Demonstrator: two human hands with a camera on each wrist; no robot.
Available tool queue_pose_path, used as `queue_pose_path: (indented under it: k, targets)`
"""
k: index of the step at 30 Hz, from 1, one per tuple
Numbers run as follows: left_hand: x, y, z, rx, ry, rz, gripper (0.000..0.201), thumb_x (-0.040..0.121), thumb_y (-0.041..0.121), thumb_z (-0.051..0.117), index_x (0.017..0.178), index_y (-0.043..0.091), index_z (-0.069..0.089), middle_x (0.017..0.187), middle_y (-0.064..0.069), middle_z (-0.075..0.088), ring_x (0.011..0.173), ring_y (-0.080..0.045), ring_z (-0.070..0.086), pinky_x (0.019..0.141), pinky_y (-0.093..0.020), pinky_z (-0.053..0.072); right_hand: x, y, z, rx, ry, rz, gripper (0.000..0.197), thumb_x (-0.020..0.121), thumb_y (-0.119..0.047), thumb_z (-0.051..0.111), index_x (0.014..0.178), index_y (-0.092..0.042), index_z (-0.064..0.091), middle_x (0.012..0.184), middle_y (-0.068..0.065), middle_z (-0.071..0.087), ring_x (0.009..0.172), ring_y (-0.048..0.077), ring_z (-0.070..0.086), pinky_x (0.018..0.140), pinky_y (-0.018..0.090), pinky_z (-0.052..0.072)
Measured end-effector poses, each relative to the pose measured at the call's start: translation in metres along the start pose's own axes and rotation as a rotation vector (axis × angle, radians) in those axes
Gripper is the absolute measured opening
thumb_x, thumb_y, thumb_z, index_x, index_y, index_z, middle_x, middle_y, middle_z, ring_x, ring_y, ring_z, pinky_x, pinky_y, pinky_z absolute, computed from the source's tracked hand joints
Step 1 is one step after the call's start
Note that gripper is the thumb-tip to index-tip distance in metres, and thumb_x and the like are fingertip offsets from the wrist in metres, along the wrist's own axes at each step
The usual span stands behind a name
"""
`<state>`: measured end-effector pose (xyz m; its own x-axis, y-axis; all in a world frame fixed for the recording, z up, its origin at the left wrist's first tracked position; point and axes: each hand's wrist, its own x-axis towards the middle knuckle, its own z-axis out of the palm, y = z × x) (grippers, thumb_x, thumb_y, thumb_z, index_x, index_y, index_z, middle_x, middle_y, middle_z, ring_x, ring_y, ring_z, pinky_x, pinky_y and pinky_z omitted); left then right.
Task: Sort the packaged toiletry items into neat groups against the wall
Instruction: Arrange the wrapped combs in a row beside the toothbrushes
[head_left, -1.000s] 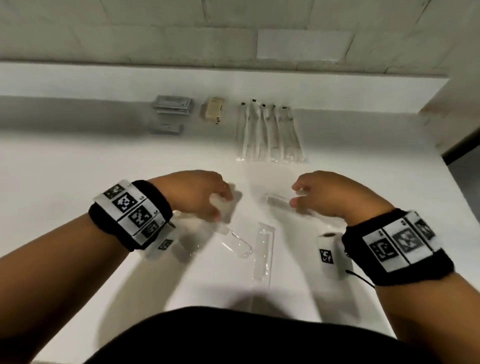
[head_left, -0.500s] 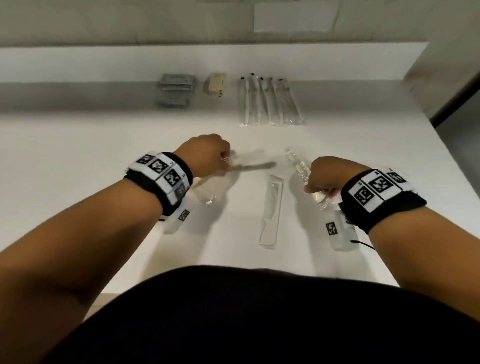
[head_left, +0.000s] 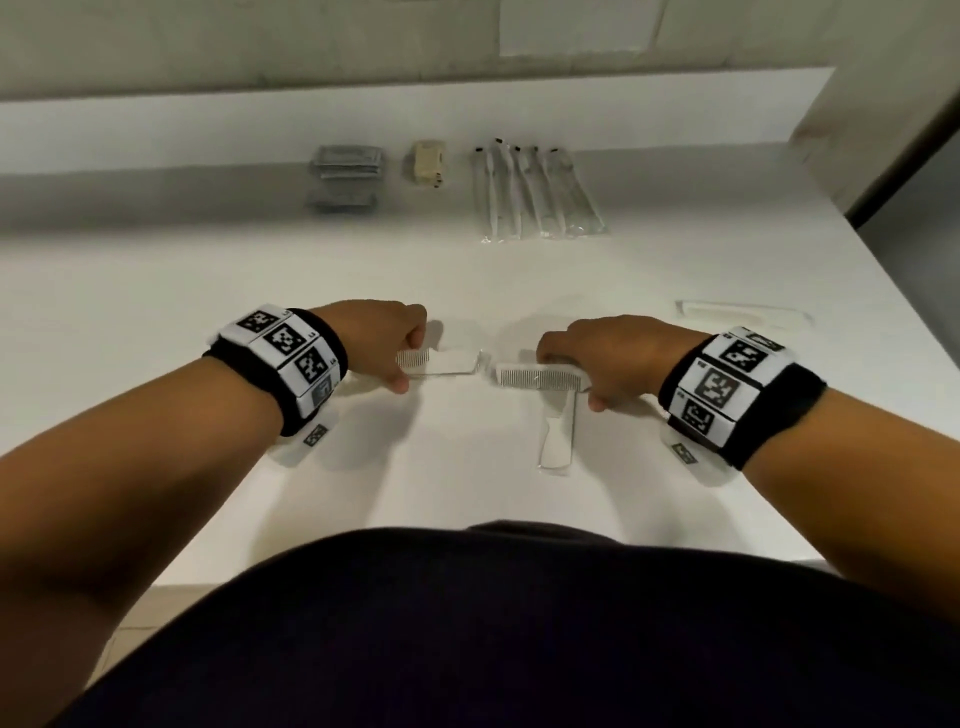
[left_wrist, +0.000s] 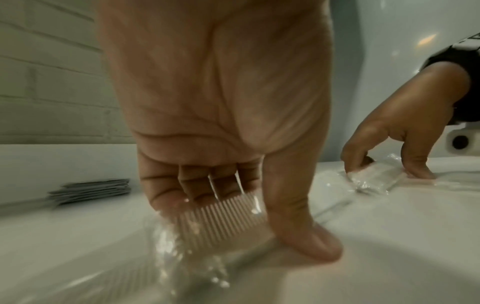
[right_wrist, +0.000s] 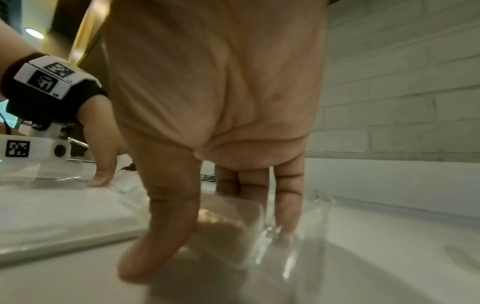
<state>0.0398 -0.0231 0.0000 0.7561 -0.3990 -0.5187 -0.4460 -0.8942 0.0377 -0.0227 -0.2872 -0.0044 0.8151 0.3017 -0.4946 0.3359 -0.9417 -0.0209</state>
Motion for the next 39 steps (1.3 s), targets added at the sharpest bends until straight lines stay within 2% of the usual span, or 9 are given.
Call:
queue_pose_path:
  k: [5,11,16,20,23,27,31,34,39]
  targets:
    - [0.0,0.003,0.0,-0.025,-0.053,-0.057,0.046,0.075,0.043,0.075,0.106,0.02,0.05,0.099,0.003,0.059,0.086,-0.019,0.055,0.068,-0.03,0.04,0.017,-0.011,0.003,-0.175,0.042,0.047,0.043,0.063,-0.025,0.08,0.087,-0.032,0.044,0.108,-0.003,0.04,0.097,0.022,0.042,0.078,0.033,0.038]
    - [0.005,0.015,0.005,0.039,-0.065,-0.033,0.045,0.081,0.048,0.067,0.108,0.016,0.052,0.091,0.004,0.053,0.085,-0.019,0.053,0.069,-0.03,0.038,0.015,-0.007,0.009,0.065,-0.046,0.073,0.041,0.072,-0.032,0.078,0.102,-0.026,0.05,0.103,-0.003,0.056,0.088,0.019,0.054,0.073,0.032,0.042]
    - [0.008,0.031,0.01,0.14,-0.064,-0.036,0.06,0.086,0.052,0.059,0.132,0.017,0.043,0.125,-0.005,0.051,0.11,-0.025,0.055,0.086,-0.034,0.045,-0.001,0.011,0.013,0.045,0.029,0.097,0.04,0.081,-0.042,0.068,0.114,-0.023,0.058,0.116,0.003,0.043,0.108,0.025,0.048,0.081,0.034,0.042]
    - [0.012,0.052,0.006,0.174,-0.079,-0.028,0.06,0.086,0.05,0.06,0.133,0.017,0.044,0.123,-0.003,0.056,0.107,-0.023,0.057,0.085,-0.032,0.045,-0.021,0.071,0.002,0.007,0.104,0.314,0.036,0.081,-0.043,0.063,0.11,-0.023,0.057,0.117,0.009,0.04,0.108,0.029,0.042,0.079,0.037,0.037]
    - [0.018,0.076,-0.002,0.147,-0.083,-0.023,0.054,0.085,0.045,0.064,0.128,0.017,0.047,0.112,0.0,0.058,0.096,-0.02,0.054,0.081,-0.03,0.044,-0.037,0.12,-0.001,0.022,0.057,0.52,0.043,0.08,-0.044,0.066,0.116,-0.022,0.056,0.119,0.011,0.039,0.112,0.033,0.043,0.09,0.045,0.041]
    - [0.034,0.119,-0.015,0.128,-0.085,-0.008,0.056,0.084,0.041,0.067,0.13,0.015,0.046,0.12,-0.001,0.058,0.106,-0.022,0.056,0.084,-0.031,0.044,-0.039,0.152,0.012,0.1,0.036,0.563,0.063,0.073,-0.041,0.077,0.123,-0.015,0.05,0.122,0.012,0.048,0.111,0.033,0.051,0.093,0.045,0.047]
    - [0.062,0.176,-0.029,0.001,-0.046,0.043,0.046,0.084,0.039,0.067,0.118,0.015,0.049,0.107,0.0,0.057,0.091,-0.019,0.05,0.075,-0.029,0.038,-0.037,0.174,0.02,0.393,0.064,0.486,0.066,0.073,-0.029,0.081,0.125,-0.01,0.045,0.117,0.007,0.06,0.103,0.028,0.059,0.085,0.033,0.047]
    - [0.09,0.211,-0.041,-0.124,0.026,0.037,0.041,0.084,0.037,0.066,0.112,0.015,0.047,0.103,0.0,0.054,0.085,-0.017,0.047,0.068,-0.028,0.035,-0.035,0.197,0.026,0.556,0.043,0.453,0.046,0.077,-0.026,0.077,0.115,-0.008,0.059,0.11,0.009,0.066,0.095,0.026,0.062,0.078,0.03,0.046]
    - [0.14,0.246,-0.064,-0.43,0.198,-0.072,0.046,0.085,0.036,0.064,0.123,0.011,0.052,0.109,-0.002,0.058,0.089,-0.018,0.049,0.074,-0.027,0.038,-0.024,0.257,0.022,0.993,0.146,0.5,0.039,0.071,-0.018,0.081,0.103,-0.003,0.064,0.092,0.018,0.07,0.07,0.031,0.066,0.056,0.03,0.052]
